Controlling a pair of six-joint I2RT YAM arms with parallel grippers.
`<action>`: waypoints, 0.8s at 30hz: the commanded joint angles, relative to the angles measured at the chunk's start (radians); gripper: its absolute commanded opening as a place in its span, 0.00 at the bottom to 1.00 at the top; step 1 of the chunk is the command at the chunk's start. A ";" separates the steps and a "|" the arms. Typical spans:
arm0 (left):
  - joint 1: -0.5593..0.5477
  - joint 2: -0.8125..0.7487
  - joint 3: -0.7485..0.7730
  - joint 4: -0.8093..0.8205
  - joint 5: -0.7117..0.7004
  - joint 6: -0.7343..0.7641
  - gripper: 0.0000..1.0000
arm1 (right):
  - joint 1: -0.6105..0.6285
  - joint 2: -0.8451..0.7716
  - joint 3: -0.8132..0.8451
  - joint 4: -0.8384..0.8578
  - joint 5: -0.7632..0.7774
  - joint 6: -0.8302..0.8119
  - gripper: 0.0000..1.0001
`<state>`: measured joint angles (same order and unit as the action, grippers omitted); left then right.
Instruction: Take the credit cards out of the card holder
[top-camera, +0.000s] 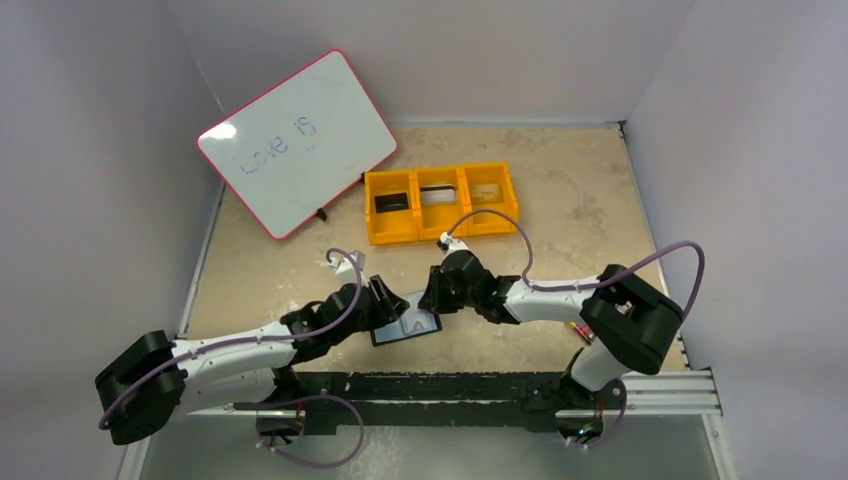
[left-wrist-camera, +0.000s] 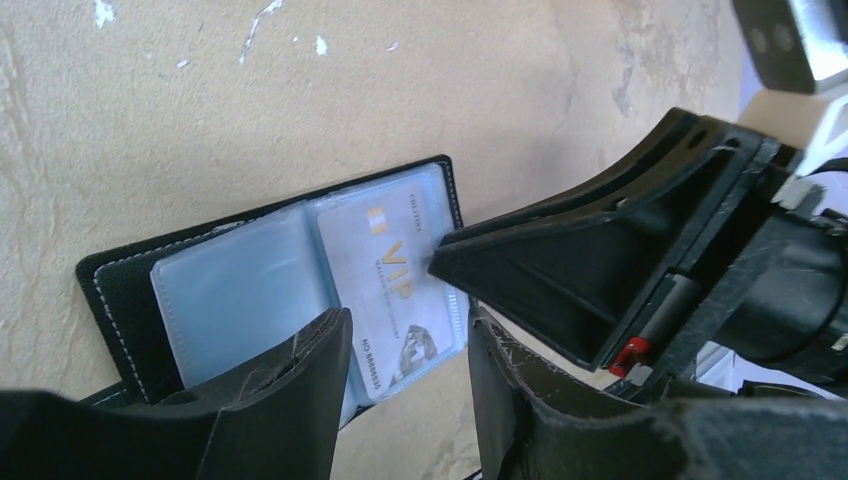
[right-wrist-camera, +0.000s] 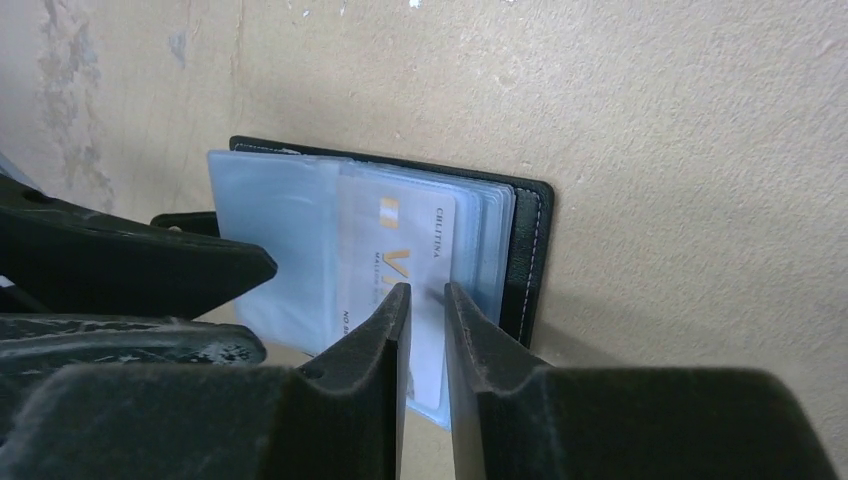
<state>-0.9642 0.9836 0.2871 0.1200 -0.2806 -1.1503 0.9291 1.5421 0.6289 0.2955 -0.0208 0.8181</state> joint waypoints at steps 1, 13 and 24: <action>0.001 0.013 -0.040 0.087 0.014 -0.035 0.46 | 0.000 0.011 0.034 -0.035 0.029 -0.024 0.21; 0.002 0.083 -0.142 0.269 0.030 -0.103 0.45 | 0.000 0.042 0.021 -0.017 0.041 -0.022 0.19; 0.001 0.198 -0.205 0.502 0.010 -0.160 0.36 | 0.000 0.039 -0.002 -0.007 0.039 -0.001 0.18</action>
<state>-0.9642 1.1416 0.0978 0.5190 -0.2573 -1.2858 0.9291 1.5654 0.6460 0.3031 -0.0128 0.8097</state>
